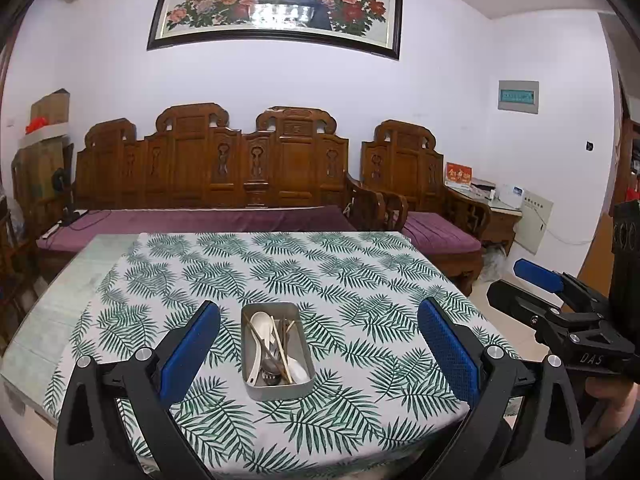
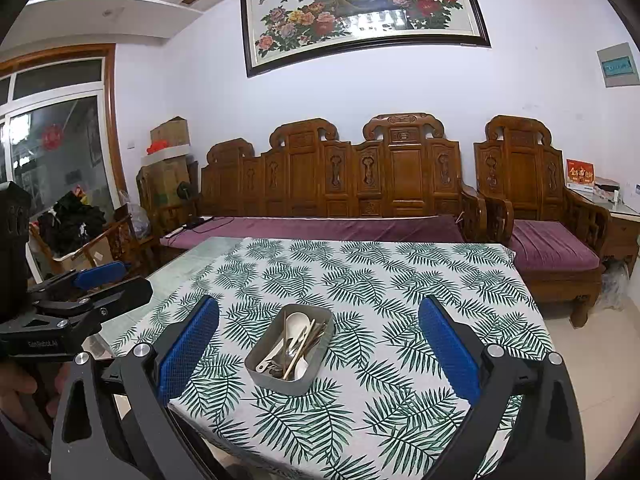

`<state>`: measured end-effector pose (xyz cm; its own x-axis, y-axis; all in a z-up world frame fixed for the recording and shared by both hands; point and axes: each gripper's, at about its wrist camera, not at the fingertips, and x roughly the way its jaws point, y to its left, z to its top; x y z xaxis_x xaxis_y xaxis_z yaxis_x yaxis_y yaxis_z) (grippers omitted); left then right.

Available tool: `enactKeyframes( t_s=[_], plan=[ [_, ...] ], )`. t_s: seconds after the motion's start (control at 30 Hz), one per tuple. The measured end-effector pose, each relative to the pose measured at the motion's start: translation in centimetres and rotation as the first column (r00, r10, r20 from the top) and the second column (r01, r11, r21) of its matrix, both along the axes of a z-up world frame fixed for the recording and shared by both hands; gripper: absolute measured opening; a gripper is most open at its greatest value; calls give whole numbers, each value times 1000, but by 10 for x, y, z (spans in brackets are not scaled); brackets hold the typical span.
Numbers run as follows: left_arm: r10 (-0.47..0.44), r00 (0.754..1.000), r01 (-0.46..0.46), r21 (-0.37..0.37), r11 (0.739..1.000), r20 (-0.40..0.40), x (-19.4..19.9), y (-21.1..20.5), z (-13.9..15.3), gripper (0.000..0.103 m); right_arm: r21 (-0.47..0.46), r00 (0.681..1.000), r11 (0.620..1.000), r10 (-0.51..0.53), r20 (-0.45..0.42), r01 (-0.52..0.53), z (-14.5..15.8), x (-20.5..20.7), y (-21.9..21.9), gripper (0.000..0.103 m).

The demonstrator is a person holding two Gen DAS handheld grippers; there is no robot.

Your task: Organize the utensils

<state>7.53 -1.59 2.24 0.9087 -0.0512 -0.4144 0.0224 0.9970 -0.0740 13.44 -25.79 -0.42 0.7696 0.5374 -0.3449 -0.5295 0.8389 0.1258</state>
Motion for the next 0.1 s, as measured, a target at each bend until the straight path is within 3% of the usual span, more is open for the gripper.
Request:
enactKeyframes(
  t_s=[0.1],
  plan=[
    [2, 1000, -2, 2, 1000, 0, 0, -1, -1, 95, 0, 1000, 1000, 0, 0, 0, 0, 0, 0, 100]
  ],
)
